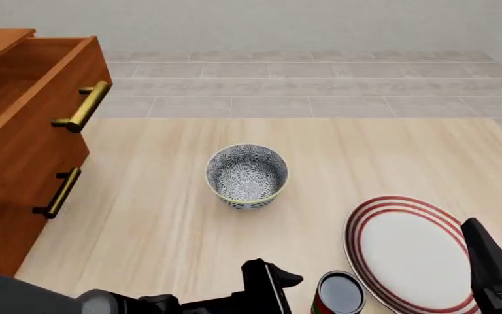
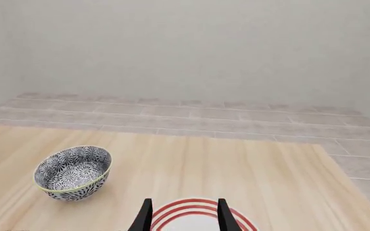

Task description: Put the ketchup in the top drawer of the cabinet.

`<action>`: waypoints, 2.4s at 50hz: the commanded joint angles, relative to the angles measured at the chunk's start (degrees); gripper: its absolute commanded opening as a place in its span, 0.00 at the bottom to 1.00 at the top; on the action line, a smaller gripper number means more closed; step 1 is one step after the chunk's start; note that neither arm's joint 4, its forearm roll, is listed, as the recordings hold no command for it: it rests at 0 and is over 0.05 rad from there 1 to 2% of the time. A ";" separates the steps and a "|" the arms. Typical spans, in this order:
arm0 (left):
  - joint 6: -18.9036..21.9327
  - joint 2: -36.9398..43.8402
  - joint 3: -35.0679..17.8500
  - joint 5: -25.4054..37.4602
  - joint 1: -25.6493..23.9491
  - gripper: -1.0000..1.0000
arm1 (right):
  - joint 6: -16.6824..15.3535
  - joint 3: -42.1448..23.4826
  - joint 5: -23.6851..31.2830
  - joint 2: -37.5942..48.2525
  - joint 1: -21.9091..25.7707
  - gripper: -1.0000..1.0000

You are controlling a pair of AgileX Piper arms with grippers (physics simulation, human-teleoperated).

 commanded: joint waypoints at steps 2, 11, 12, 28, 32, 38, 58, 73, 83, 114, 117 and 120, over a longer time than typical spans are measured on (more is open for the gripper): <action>0.36 2.92 -1.46 -0.34 0.44 1.00 | -0.09 0.90 -0.82 0.13 0.19 1.00; 1.44 4.43 -2.88 0.10 -0.45 1.00 | -0.17 0.56 -0.51 0.38 0.17 1.00; 1.61 4.43 -3.19 0.49 -0.53 1.00 | -0.25 0.72 -0.63 0.36 0.19 1.00; 3.81 5.62 -5.88 2.50 -0.48 1.00 | -0.08 1.31 -1.71 1.24 0.76 1.00; 3.81 6.13 -6.15 2.35 -0.39 1.00 | 0.03 1.33 -1.76 1.39 0.70 1.00; 3.33 7.47 -7.16 2.43 -1.31 1.00 | 0.07 2.03 -2.74 1.87 0.90 1.00; 4.07 6.37 -9.43 4.47 -0.37 1.00 | 0.27 2.51 -3.83 3.11 1.22 1.00; 4.53 6.71 -11.56 5.98 -0.11 1.00 | 0.23 2.43 -4.20 3.89 1.57 1.00; 3.99 7.91 -12.75 6.15 -0.36 1.00 | 0.30 2.80 -4.47 3.83 1.57 1.00; 4.81 -2.14 -7.44 7.98 2.17 0.00 | 0.39 3.07 -4.71 3.94 1.66 1.00; 4.92 -5.56 -5.80 8.78 3.11 0.00 | 0.47 3.28 -5.07 4.16 1.68 1.00; 4.57 -7.84 -4.85 9.09 3.93 0.00 | 0.47 3.41 -5.27 4.21 1.70 1.00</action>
